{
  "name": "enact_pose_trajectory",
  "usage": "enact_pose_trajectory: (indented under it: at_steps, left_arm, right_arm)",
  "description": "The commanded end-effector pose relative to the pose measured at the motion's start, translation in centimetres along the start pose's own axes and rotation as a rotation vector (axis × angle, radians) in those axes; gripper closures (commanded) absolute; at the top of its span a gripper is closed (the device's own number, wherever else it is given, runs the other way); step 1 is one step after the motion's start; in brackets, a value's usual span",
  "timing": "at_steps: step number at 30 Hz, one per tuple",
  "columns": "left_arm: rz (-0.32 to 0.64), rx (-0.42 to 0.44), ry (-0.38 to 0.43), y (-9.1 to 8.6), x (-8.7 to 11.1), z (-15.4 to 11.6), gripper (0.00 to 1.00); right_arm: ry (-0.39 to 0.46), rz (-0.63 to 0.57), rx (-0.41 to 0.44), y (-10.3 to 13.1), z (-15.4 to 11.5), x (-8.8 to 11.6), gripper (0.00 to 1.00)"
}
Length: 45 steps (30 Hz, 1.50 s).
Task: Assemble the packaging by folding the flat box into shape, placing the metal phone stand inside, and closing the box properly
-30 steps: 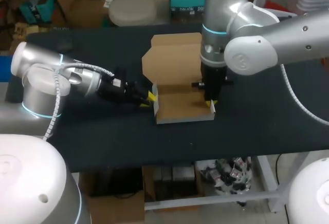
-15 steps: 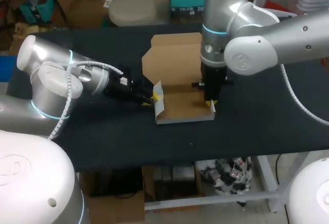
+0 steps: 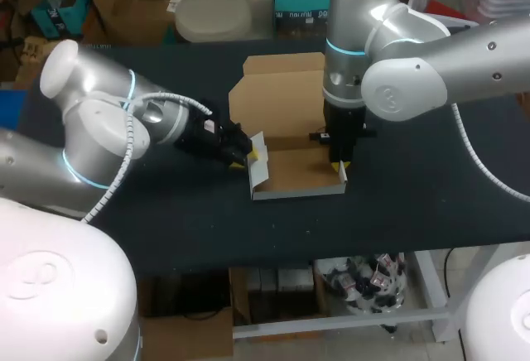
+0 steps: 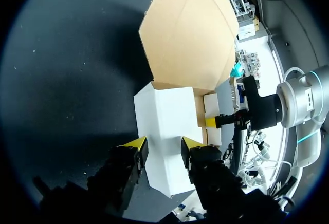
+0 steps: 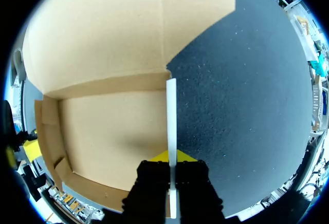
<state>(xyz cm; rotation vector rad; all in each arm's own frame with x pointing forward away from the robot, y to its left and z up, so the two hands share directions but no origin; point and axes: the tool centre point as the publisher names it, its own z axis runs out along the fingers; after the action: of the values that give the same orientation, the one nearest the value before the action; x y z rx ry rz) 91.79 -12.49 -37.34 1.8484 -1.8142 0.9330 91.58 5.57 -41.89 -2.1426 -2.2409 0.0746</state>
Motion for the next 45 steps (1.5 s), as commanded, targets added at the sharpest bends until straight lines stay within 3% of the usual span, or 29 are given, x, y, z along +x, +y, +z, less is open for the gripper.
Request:
enact_pose_trajectory:
  at_steps: [1, 15, 24, 31, 41, 45]
  left_arm:
    - [-0.003, -0.001, -0.069, -0.1, 0.4, 0.0, 0.55]
    - [0.026, -0.029, -0.204, 0.0, 0.4, 0.7, 0.52]
    - [0.005, -0.001, -0.338, -0.2, 0.4, 0.9, 0.54]
    - [-0.014, 0.010, -0.398, -0.2, 0.3, 0.5, 0.54]
    - [-0.034, -0.010, -0.437, 0.2, -0.1, -0.2, 0.51]
    - [-0.028, -0.059, -0.395, 0.3, -0.2, -0.7, 0.51]
  right_arm:
    - [-0.003, 0.001, 0.002, 0.0, -0.1, 0.1, 1.00]
    - [-0.003, 0.001, 0.002, 0.0, -0.1, 0.1, 1.00]
    - [-0.003, 0.001, 0.002, 0.0, -0.1, 0.1, 1.00]
    - [-0.003, 0.001, 0.002, 0.0, -0.1, 0.1, 1.00]
    - [-0.003, 0.001, 0.002, 0.0, -0.1, 0.1, 1.00]
    - [-0.003, 0.001, 0.002, 0.0, -0.1, 0.1, 1.00]
